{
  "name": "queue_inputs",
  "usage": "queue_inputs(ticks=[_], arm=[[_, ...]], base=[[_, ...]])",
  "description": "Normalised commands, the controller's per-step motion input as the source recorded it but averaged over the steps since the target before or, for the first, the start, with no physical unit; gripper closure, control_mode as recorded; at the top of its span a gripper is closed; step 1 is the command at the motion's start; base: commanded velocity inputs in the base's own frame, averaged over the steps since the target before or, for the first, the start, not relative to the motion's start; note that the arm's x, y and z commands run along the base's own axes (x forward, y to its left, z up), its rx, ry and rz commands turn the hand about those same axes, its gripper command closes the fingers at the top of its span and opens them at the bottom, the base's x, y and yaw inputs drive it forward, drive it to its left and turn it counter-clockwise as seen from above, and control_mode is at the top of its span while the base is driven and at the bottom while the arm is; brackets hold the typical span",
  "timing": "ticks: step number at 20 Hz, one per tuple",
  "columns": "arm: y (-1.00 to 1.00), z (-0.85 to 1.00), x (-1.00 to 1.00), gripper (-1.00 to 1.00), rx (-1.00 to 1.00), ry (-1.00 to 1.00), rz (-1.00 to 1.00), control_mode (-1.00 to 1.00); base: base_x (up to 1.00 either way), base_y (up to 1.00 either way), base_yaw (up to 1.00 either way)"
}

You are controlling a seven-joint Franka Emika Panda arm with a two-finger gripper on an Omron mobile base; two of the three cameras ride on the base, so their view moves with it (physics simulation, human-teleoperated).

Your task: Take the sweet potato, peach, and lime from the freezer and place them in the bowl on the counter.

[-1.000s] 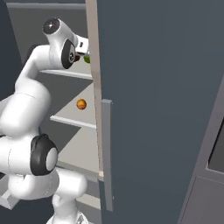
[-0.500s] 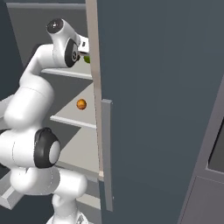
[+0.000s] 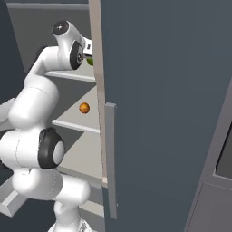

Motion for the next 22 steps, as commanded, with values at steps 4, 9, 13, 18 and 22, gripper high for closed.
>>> queue_inputs(ticks=[4,9,13,18,22], arm=[[0.0,-0.09,0.15,-1.0,0.0,0.02,0.0,-1.0],[0.0,-0.06,0.19,-1.0,0.0,0.0,0.0,-1.0],[0.0,-0.04,0.21,-1.0,0.0,0.0,0.0,-1.0],[0.0,-0.02,0.19,-1.0,0.0,0.0,0.0,-1.0],[0.0,-0.06,0.16,-1.0,0.0,0.0,0.0,-1.0]], base=[[0.0,0.0,0.0],[0.0,0.0,0.0],[0.0,0.0,0.0],[0.0,0.0,0.0],[0.0,0.0,0.0]])
